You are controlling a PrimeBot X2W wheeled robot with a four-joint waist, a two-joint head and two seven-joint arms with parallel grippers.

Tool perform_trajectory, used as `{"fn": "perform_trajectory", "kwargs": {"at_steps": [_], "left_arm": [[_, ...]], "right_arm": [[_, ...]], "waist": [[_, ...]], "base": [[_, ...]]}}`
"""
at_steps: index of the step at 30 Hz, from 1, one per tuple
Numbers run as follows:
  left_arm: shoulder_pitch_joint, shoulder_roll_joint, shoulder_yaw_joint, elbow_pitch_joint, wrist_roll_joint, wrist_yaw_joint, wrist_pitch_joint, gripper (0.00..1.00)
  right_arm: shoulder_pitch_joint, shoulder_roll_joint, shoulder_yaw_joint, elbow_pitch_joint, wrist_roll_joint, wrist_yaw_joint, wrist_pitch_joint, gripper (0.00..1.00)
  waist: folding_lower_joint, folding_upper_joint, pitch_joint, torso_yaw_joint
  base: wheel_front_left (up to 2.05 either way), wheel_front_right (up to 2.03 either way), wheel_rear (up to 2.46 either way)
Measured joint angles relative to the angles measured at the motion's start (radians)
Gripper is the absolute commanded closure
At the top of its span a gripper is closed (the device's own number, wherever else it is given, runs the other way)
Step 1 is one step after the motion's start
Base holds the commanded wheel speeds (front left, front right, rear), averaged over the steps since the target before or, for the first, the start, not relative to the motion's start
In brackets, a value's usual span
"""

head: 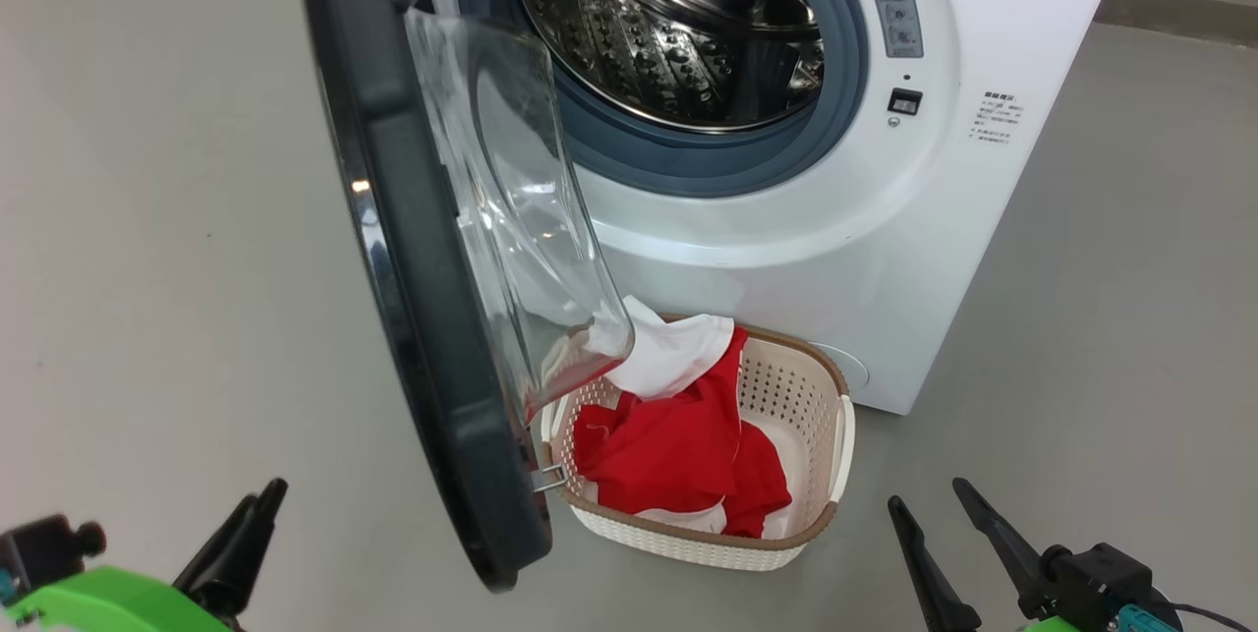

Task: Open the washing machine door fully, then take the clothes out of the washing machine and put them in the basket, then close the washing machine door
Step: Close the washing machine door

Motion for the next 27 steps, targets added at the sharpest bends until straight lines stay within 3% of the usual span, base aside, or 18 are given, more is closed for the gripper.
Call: {"fn": "perform_trajectory", "kwargs": {"at_steps": [11,17,27], "left_arm": [[0.084,-0.065,-0.013,0.088,0.03,0.0,-0.204,0.0],[0.126,-0.107,0.039,0.114,0.101,0.0,-0.237,0.0],[0.21,-0.25,0.302,0.005,0.557,-0.001,-0.237,0.0]], "right_arm": [[0.0,-0.016,-0.015,0.0,0.0,0.0,0.0,0.0],[0.001,-0.016,-0.024,0.0,0.0,0.0,0.0,0.0],[0.002,-0.016,-0.031,0.0,0.0,0.0,0.0,0.0]], "waist": [[0.0,0.0,0.011,0.001],[0.0,0.0,0.005,-0.001],[0.0,0.0,-0.005,-0.008]], "base": [[0.0,0.0,0.0],[0.0,0.0,0.0],[0.0,0.0,0.0]]}}
